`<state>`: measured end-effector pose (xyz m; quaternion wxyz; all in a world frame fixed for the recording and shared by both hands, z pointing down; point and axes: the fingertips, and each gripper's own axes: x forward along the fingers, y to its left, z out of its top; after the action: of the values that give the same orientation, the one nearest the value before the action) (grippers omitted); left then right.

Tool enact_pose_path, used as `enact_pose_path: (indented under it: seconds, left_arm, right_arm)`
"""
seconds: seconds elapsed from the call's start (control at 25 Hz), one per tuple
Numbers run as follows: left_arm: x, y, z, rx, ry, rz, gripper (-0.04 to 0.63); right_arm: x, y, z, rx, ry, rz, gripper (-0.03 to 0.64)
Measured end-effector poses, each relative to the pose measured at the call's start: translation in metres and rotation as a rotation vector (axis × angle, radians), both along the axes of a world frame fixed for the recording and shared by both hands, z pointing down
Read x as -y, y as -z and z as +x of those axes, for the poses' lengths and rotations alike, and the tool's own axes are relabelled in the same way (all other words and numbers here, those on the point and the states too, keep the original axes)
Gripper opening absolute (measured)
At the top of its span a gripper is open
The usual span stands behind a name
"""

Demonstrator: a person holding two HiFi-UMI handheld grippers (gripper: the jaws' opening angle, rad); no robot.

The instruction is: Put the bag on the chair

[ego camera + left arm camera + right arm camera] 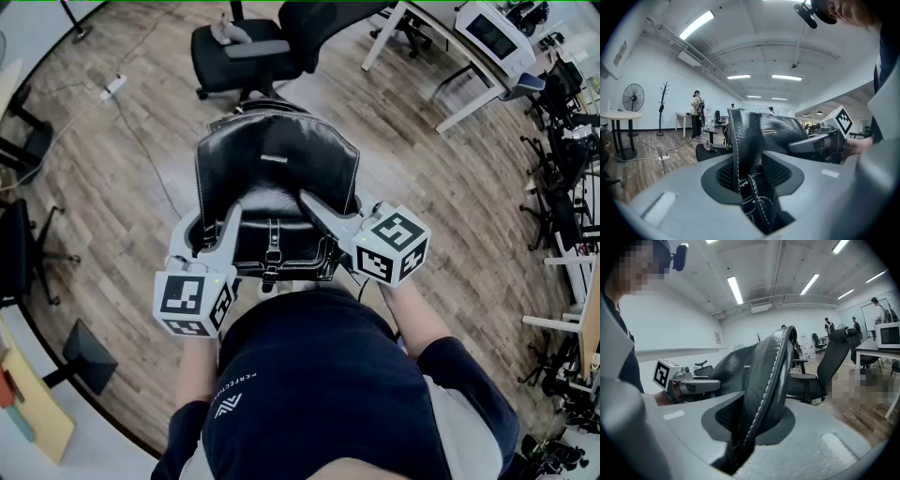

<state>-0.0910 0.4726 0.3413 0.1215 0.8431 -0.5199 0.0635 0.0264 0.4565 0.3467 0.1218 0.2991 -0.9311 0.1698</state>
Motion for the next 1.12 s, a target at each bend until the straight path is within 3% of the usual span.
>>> enact_pose_path:
  seconds: [0.84,1.12]
  left_arm:
    - [0.016,-0.018,-0.016,-0.002,-0.037,-0.059,0.149]
    - [0.058,-0.025,-0.005,-0.01,-0.026,-0.081,0.149]
  right_arm:
    - [0.015,-0.02,-0.015,0.004,-0.033,-0.079,0.063]
    - [0.058,-0.027,-0.004,-0.002,-0.025,-0.1,0.064]
